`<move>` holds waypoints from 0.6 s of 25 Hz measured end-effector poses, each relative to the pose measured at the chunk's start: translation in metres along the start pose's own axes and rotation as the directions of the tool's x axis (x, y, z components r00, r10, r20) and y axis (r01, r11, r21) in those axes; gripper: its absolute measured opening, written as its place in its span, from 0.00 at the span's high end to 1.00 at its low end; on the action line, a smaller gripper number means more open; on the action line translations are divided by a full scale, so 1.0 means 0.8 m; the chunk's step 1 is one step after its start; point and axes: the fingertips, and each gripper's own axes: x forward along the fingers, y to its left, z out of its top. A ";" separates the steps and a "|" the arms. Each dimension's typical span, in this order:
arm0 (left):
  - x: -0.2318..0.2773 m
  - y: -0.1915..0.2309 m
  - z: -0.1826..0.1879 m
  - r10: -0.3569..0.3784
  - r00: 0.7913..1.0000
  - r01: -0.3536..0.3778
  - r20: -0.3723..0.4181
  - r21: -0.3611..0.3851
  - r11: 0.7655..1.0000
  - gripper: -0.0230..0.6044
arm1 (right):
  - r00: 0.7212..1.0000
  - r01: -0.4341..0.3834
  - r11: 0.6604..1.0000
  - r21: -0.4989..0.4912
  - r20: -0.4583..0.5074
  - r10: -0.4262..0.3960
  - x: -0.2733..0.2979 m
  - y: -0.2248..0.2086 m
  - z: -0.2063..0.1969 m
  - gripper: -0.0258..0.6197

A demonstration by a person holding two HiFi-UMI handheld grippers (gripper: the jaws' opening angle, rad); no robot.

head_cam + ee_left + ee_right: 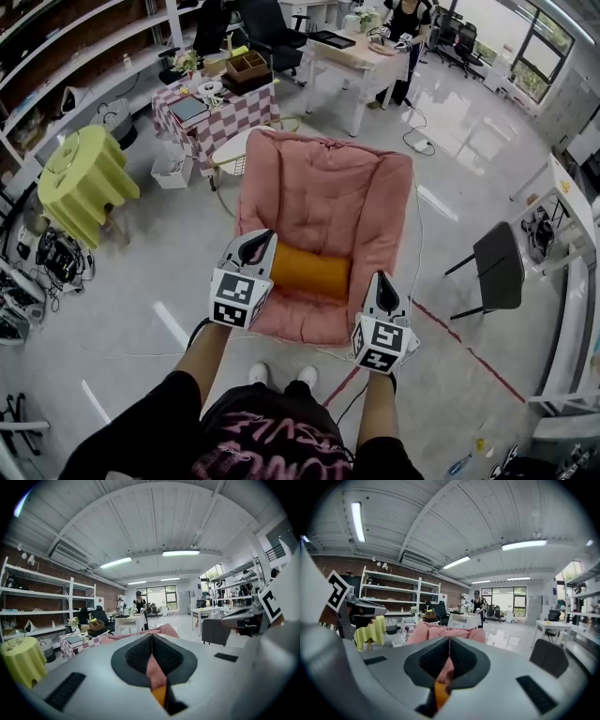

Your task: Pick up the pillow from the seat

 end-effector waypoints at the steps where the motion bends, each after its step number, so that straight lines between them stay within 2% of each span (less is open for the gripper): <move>1: 0.003 -0.001 -0.001 -0.001 1.000 0.001 -0.002 -0.001 1.000 0.95 | 1.000 -0.005 1.000 -0.004 -0.003 0.005 0.002 -0.001 -0.001 0.93; 15: 0.045 -0.009 -0.036 0.014 0.997 -0.013 -0.079 0.004 1.000 0.95 | 0.997 -0.049 0.999 -0.002 -0.061 0.049 0.042 -0.017 -0.038 0.93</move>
